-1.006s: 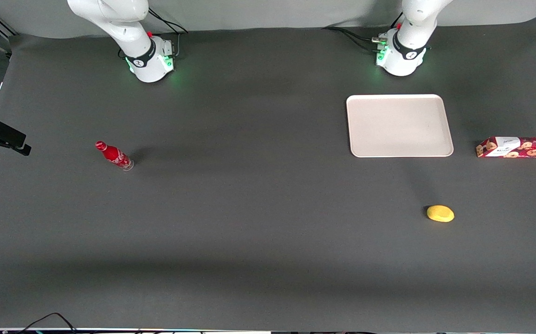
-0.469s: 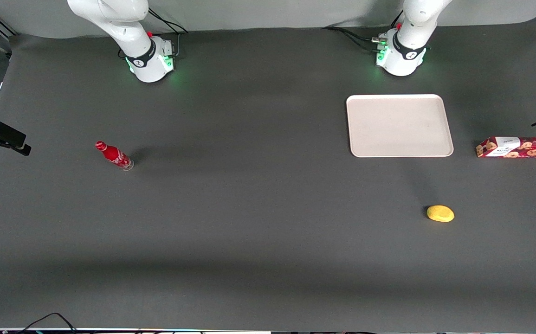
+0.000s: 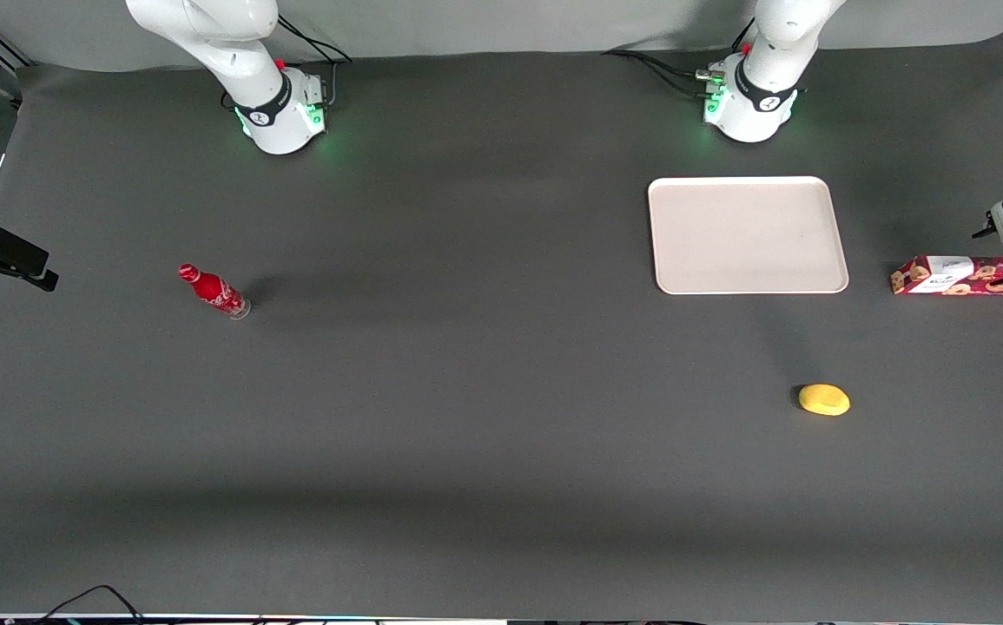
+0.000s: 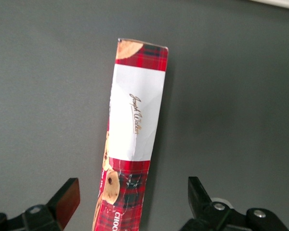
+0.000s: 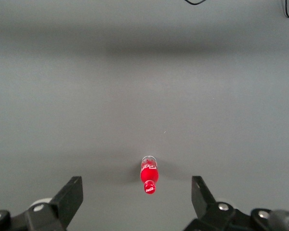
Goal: Place red cookie box on tray
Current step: 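Close the left gripper on the end of the red cookie box, then lift the cookie box upright with the left gripper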
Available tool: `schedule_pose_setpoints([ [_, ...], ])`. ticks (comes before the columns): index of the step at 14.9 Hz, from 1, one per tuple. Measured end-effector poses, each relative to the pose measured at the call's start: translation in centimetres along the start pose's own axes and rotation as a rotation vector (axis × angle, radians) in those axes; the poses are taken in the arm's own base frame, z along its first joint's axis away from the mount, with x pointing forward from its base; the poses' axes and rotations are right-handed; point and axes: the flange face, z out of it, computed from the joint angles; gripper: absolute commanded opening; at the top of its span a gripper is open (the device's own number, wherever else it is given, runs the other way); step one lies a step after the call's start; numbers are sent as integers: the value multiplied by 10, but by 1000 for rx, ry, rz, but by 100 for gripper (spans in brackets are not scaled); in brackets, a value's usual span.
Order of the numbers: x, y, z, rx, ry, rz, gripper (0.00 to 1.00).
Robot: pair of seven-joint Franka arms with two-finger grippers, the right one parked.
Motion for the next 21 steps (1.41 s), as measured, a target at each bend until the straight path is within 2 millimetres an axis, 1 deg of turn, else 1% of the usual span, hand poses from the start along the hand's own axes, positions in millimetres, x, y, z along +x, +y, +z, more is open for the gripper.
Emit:
schedule_pose_setpoints([
  [6,-7,11,13,49,-19,19,100],
  [7,-6,13,16,48,-17,20,98],
  [8,-6,14,21,45,-14,23,94],
  [10,-5,15,30,38,-7,29,80],
  [11,-5,14,32,41,-7,36,67],
  [14,-5,13,34,50,-11,63,8],
  [15,-5,12,33,53,-13,69,0],
  [21,-1,6,31,70,-19,87,0],
])
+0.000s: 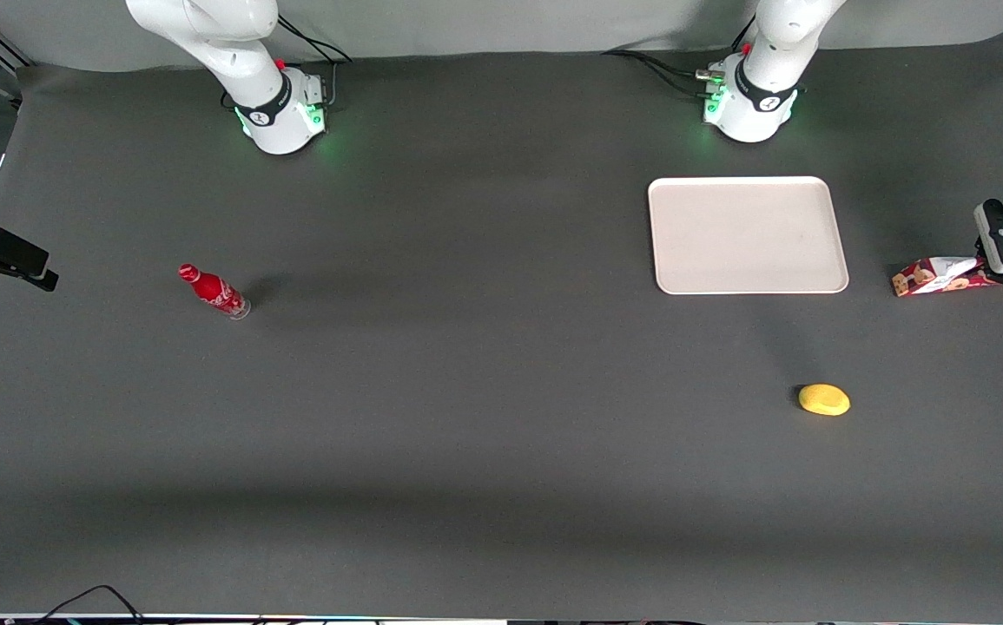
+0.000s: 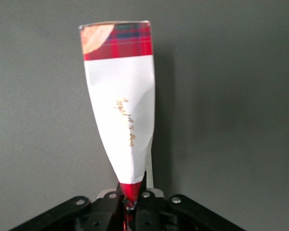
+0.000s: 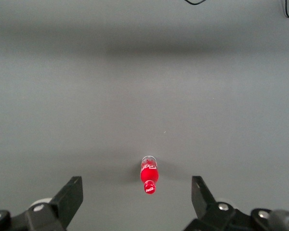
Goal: Place red cookie box on tray
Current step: 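Lift the cookie box upright with the left gripper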
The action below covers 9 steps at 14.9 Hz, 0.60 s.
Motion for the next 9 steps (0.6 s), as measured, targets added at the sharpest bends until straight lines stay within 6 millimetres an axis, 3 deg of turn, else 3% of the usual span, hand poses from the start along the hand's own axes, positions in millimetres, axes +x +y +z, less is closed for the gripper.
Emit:
schedule_pose_setpoints([
  [3,-5,-9,-10,34,3,-27,0],
  [5,-6,-26,-29,62,2,-27,0],
  [7,-7,-45,-62,80,2,-17,0],
  [9,-6,-60,-111,93,0,-9,0],
])
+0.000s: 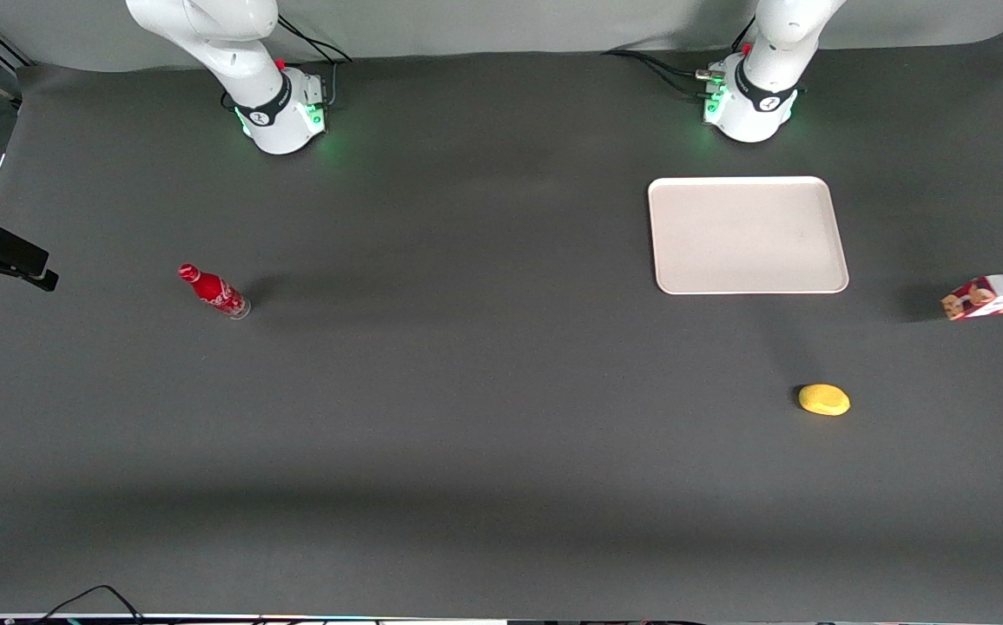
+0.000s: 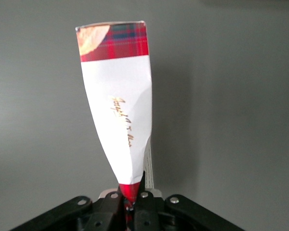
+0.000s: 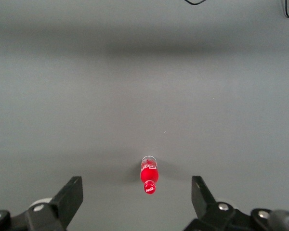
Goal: Place red cookie box on tray
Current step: 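Lift the cookie box upright with the left gripper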
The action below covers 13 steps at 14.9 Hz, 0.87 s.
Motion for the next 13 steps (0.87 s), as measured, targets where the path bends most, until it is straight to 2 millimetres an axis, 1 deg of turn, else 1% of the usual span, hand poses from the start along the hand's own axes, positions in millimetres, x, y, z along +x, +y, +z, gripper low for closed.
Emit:
schedule_pose_setpoints([
  [2,5,-11,-60,9,-11,-2,0],
  [4,16,-12,-119,1,-18,-21,0],
  [5,20,-10,-143,-7,-20,-36,0],
  [6,23,-8,-161,-12,-21,-53,0],
  [7,25,-7,-171,-13,-23,-75,0],
  [8,27,-6,-173,-16,-22,-107,0],
  [10,30,-8,-164,-32,-12,-207,0],
  [12,36,-8,-155,-50,-8,-367,0],
  [13,42,-7,-152,-61,-9,-458,0],
])
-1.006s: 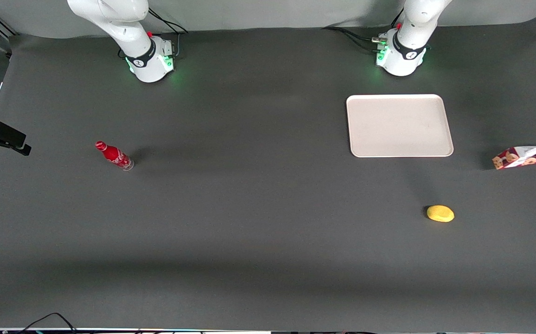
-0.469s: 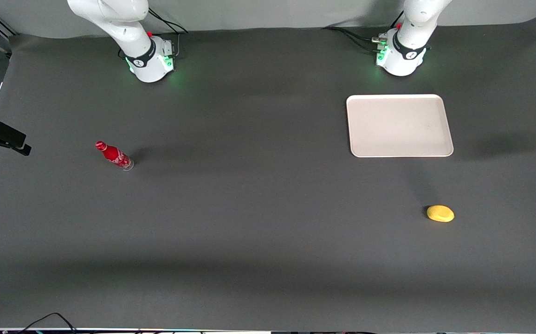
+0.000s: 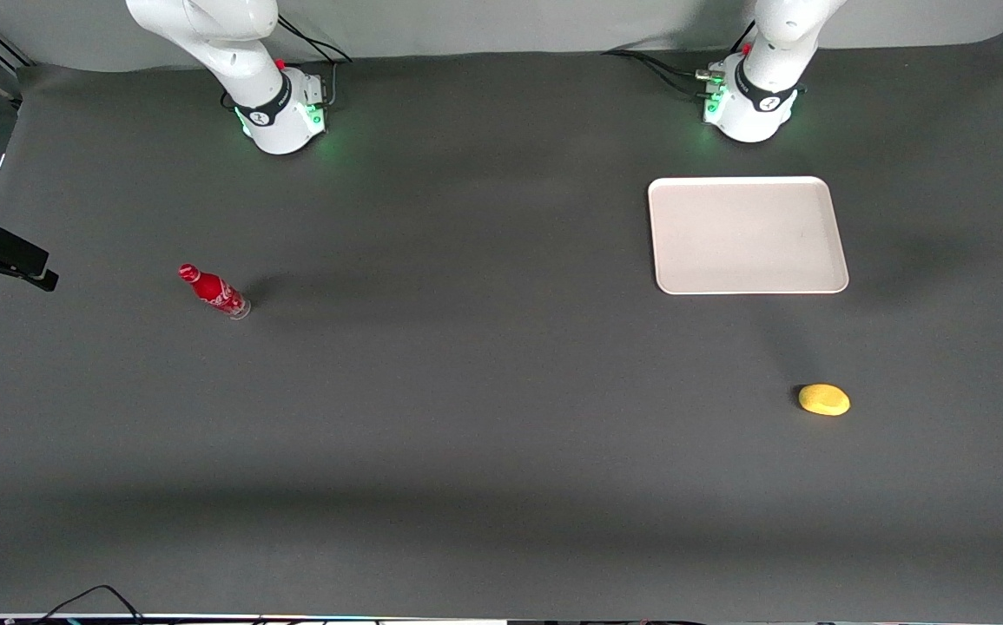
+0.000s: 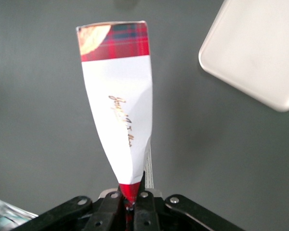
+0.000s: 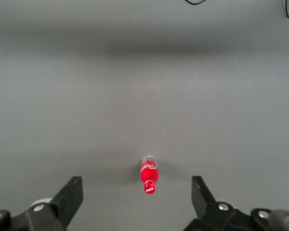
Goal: Place red cookie box on tray
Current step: 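Carry the held box over the white tray's edge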
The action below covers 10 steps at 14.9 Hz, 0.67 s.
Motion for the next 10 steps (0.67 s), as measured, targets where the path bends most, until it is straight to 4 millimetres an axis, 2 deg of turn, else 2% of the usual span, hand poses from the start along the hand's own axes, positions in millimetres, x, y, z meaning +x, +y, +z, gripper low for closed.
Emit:
schedule_pose_setpoints([
  [2,17,19,8,-27,-15,-192,0],
  [6,65,84,33,-73,-77,-548,0],
  [8,87,115,49,-66,-104,-666,0],
  [10,95,135,73,-59,-119,-784,0],
])
